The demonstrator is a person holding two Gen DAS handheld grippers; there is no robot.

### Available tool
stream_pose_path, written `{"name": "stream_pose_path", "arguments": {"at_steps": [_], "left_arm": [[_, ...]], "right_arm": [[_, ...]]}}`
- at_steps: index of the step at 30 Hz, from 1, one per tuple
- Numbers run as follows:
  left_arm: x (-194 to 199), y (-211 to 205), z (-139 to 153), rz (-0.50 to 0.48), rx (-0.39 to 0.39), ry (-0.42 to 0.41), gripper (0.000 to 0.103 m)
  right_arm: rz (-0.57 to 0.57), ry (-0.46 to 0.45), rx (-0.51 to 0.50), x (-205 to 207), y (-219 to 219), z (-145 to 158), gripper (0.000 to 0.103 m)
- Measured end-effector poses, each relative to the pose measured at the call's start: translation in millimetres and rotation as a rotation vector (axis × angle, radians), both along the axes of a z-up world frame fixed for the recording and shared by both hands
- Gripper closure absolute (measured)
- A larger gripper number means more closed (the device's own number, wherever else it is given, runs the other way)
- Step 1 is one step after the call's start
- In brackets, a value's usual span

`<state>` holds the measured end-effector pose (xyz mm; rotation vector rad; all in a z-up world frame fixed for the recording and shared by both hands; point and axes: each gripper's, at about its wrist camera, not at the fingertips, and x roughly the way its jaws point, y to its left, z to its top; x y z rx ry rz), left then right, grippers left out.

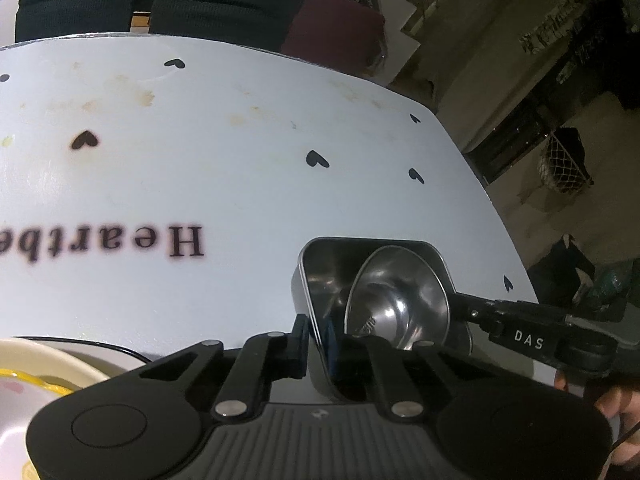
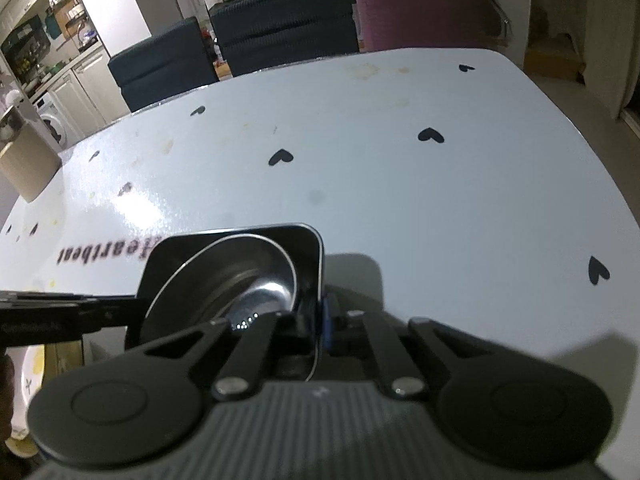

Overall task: Organize plates and bowls
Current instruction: 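Close both grippers on opposite rims of the nested steel trays, then lift the steel trays with both grippers and carry them over the cream bowl stack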

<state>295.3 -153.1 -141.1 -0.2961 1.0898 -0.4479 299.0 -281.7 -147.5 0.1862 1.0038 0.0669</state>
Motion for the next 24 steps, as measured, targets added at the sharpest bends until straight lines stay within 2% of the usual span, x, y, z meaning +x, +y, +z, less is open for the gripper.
{"name": "stream_pose_path", "arguments": {"at_steps": [11,16,24], "left_arm": [[-2,7,14,0.020,-0.019,-0.045,0.094],[-4,17,27,0.051,-0.066,-0.065,0.095],[-21,47,64,0.096,-0.169,-0.125,0.095]], "right_arm": [[-0.025,0.008,0.024,-5,-1,8,0.098],[-0.053,-0.049,0.076,-14,-4,24,0.098],[-0.099,-0.182,0.196,-39,-5,56,0.098]]}}
